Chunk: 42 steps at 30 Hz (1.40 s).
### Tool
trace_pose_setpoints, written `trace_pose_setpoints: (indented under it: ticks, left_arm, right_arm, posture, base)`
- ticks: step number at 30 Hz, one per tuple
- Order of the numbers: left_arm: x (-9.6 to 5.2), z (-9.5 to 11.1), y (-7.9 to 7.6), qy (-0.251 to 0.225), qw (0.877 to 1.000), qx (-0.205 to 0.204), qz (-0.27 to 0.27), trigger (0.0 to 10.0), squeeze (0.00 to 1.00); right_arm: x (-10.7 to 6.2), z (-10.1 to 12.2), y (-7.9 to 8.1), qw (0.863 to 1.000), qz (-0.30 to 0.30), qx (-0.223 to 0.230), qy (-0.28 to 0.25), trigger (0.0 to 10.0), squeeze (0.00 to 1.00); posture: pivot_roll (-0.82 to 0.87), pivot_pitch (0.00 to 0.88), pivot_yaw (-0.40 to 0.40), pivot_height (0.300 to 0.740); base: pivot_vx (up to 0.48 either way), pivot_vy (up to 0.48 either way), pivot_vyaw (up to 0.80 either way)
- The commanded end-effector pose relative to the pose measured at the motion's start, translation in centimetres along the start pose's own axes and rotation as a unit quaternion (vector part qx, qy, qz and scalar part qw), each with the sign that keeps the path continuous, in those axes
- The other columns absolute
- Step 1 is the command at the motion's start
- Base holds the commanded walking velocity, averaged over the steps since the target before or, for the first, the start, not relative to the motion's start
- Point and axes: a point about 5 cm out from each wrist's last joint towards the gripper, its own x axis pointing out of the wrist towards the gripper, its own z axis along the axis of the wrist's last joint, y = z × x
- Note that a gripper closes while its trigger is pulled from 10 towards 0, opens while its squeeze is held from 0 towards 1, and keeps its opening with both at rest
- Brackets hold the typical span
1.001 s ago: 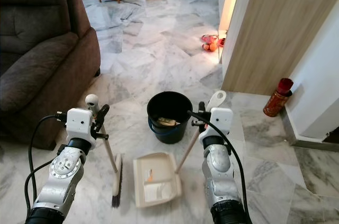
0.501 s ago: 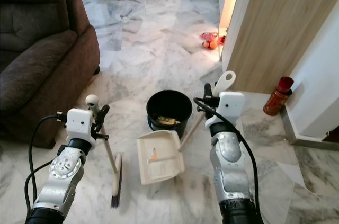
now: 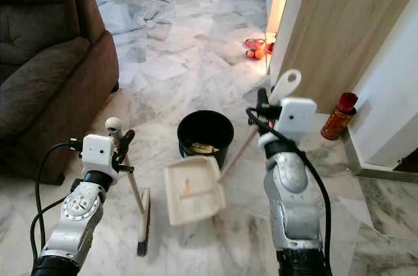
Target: Sweep floor
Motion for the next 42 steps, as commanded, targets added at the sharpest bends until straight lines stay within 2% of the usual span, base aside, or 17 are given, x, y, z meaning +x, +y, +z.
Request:
trace_pose_setpoints:
  ticks: [1,9,15,20,33,42]
  left_arm:
    - [0.0,0.5,0.3,-0.017,1.0,0.006,0.001,10.0,0.0]
    - [-0.1,0.5,0.2,-0.018,1.0,0.005,-0.002,10.0,0.0]
    - [-0.1,0.4,0.1,-0.018,1.0,0.006,-0.001,10.0,0.0]
    - [-0.2,0.4,0.1,-0.017,1.0,0.008,-0.001,10.0,0.0]
    - [-0.3,0.4,0.2,-0.021,1.0,0.01,0.004,10.0,0.0]
    - [-0.3,0.5,0.3,-0.022,1.0,0.011,0.008,10.0,0.0]
  right_arm:
    - [0.4,2.9,0.7,0.998,0.012,0.019,-0.058,10.0,0.0]
    - [0.5,4.0,0.6,0.998,0.012,0.02,-0.064,10.0,0.0]
    - [1.0,5.0,0.7,0.996,0.005,0.025,-0.087,10.0,0.0]
    - [1.0,3.9,1.2,0.997,0.001,0.021,-0.076,10.0,0.0]
    - [1.8,6.1,1.2,0.992,-0.015,0.024,-0.127,10.0,0.0]
    - [1.7,5.7,1.8,0.992,-0.004,0.019,-0.126,10.0,0.0]
  posture:
    - [0.14,0.051,0.017,0.74]
    - [0.14,0.043,0.018,0.74]
    - [0.14,0.036,0.018,0.74]
    - [0.14,0.035,0.021,0.74]
    - [0.14,0.045,0.019,0.74]
    - [0.14,0.049,0.017,0.74]
  base:
    - [0.0,0.0,0.0]
    - [0.0,0.0,0.0]
    - [0.0,0.0,0.0]
    - [0.0,0.0,0.0]
    - [0.26,0.0,0.0]
    - [0.298,0.0,0.0]
